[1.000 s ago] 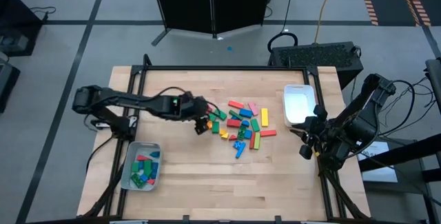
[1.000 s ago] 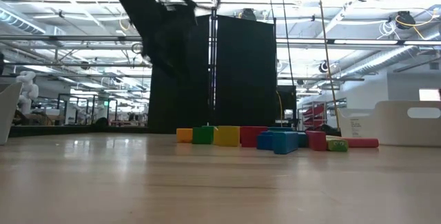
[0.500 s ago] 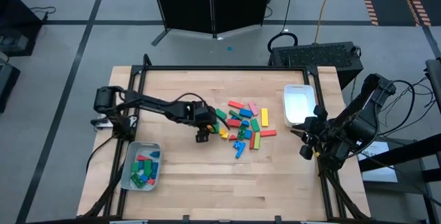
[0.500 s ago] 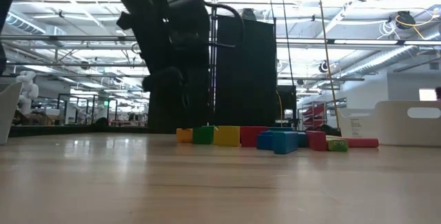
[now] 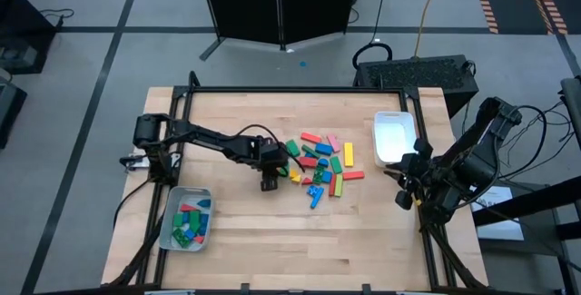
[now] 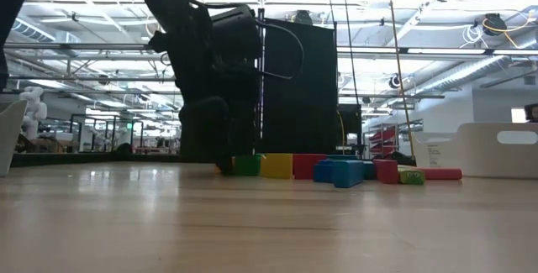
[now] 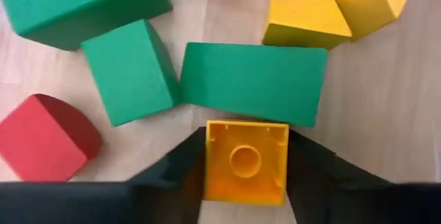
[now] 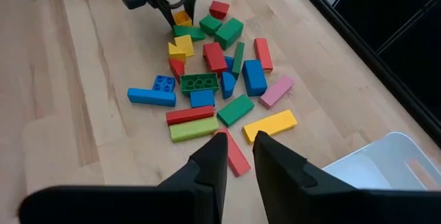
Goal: Sort blocks by size
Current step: Put the yellow game piece into the gray bin
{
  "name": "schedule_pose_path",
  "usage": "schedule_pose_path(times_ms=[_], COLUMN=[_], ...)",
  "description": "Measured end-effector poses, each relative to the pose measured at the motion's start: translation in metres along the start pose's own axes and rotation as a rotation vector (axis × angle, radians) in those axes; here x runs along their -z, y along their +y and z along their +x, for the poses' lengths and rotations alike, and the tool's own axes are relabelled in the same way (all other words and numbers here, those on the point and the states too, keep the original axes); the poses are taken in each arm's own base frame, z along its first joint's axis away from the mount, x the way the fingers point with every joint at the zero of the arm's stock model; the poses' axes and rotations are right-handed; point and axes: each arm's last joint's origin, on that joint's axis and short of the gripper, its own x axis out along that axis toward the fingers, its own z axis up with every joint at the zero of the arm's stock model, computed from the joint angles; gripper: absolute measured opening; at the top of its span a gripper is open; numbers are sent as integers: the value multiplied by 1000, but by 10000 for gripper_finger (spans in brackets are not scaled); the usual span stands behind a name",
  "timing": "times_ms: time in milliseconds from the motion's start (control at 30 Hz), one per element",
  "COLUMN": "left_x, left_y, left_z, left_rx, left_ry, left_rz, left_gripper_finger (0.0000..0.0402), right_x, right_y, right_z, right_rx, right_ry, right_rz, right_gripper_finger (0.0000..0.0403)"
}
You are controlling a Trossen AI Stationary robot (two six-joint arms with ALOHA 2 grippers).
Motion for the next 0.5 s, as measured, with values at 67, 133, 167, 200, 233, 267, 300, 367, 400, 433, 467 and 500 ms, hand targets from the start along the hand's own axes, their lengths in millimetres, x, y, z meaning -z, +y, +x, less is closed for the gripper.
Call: schedule_pose_path(times_ms=[67, 133, 167, 200, 233, 267, 300, 367, 400, 433, 467, 500], left_x=[0, 1, 1, 1, -1, -1, 0, -1, -4, -5, -3, 3], left_y=[0, 1, 0, 0, -2, -5, -10, -22, -28, -34, -40, -46], left_z=[0, 0, 0, -1, -4, -9, -14, -32, -46, -61, -76, -90], left_rx=[-6, -6, -1, 7, 16, 17, 16, 30, 41, 51, 55, 49], left_ry=[0, 7, 14, 24, 30, 39, 56, 65, 42, 25, 26, 42], left_rz=[-2, -28, -51, -74, -86, -89, -83, -78, -84, -100, -121, -142], left_gripper_finger=[122, 122, 122, 122, 122, 122, 122, 122, 122, 122, 122, 122], right_x=[0, 0, 0, 0, 0, 0, 0, 0, 0, 0, 0, 0], right_y=[0, -1, -1, -1, -1, -1, -1, -1, -1, -1, -1, -1], right_z=[0, 0, 0, 0, 0, 0, 0, 0, 0, 0, 0, 0], right_rx=[4, 7, 7, 8, 8, 8, 8, 8, 7, 8, 7, 8], right_ry=[-1, 0, 0, 0, 0, 0, 0, 0, 0, 0, -1, -2], right_rz=[-3, -7, -7, -8, -7, -7, -7, -7, -7, -7, -7, -7], right_gripper_finger=[68, 68, 68, 68, 68, 68, 68, 68, 68, 68, 68, 68])
